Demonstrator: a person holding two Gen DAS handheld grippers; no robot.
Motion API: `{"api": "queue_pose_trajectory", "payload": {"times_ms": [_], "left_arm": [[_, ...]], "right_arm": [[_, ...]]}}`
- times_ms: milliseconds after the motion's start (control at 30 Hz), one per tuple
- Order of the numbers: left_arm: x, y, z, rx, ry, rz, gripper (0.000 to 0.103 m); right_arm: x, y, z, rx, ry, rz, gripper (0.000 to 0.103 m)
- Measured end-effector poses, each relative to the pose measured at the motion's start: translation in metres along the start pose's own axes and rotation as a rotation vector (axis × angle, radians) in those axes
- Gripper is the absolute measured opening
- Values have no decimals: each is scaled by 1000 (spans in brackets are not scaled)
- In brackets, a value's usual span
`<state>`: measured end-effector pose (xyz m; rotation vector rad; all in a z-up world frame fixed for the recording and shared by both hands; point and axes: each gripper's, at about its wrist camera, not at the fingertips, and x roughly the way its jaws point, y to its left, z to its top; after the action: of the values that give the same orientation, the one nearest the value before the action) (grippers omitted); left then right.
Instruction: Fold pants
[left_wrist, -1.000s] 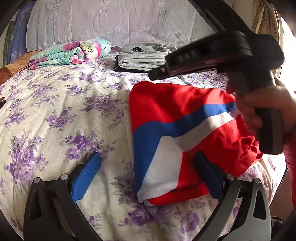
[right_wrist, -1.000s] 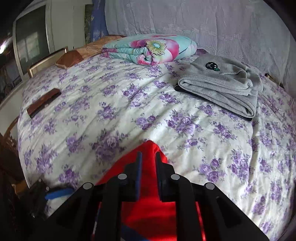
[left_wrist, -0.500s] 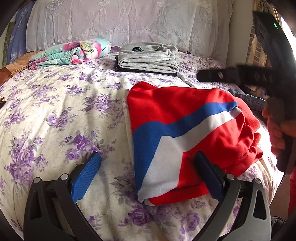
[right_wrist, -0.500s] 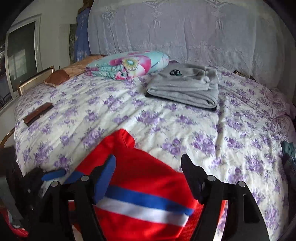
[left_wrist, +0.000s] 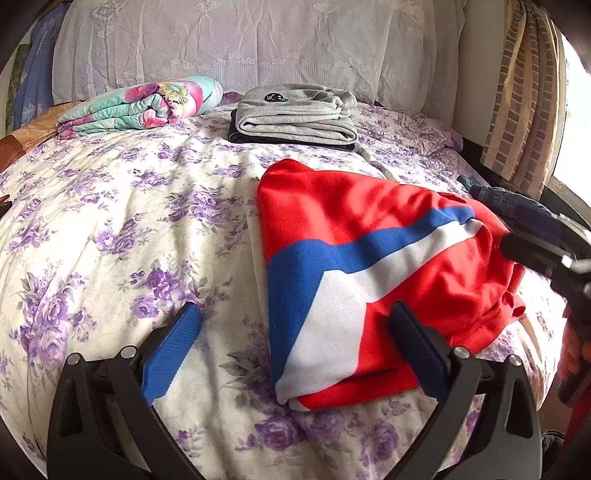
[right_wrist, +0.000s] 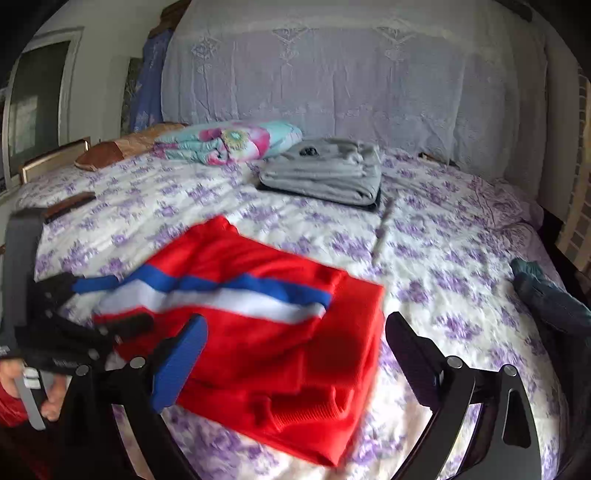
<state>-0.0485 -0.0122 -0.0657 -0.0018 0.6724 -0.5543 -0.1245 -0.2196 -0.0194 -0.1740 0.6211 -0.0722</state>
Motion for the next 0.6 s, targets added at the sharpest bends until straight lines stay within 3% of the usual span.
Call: {"api": "queue_pose_trajectory", "payload": {"times_ms": [33, 167, 300, 333, 433, 500, 600], "left_arm": [[0, 0, 0, 0, -1, 0, 99], [0, -1, 0, 10, 7, 1, 99], [-6, 5, 11, -40, 72, -25, 98], [-12, 7, 16, -60, 70, -44, 98], [-39, 2, 32, -85, -25, -89, 98], [-48, -14, 44, -29, -58, -83, 98], [-34, -50, 55, 90, -35, -84, 98]], "right_arm": [[15, -3, -12, 5, 71, -14, 98], [22, -36, -26, 233, 97, 138, 99], [-17, -50, -20, 239, -104, 48, 99], [-19, -55, -20, 239, -110, 24, 99], [8, -66, -29, 240, -10, -18, 99], [18, -74, -37, 309, 6, 48, 99], [25, -90, -44, 398, 36, 166, 99]]}}
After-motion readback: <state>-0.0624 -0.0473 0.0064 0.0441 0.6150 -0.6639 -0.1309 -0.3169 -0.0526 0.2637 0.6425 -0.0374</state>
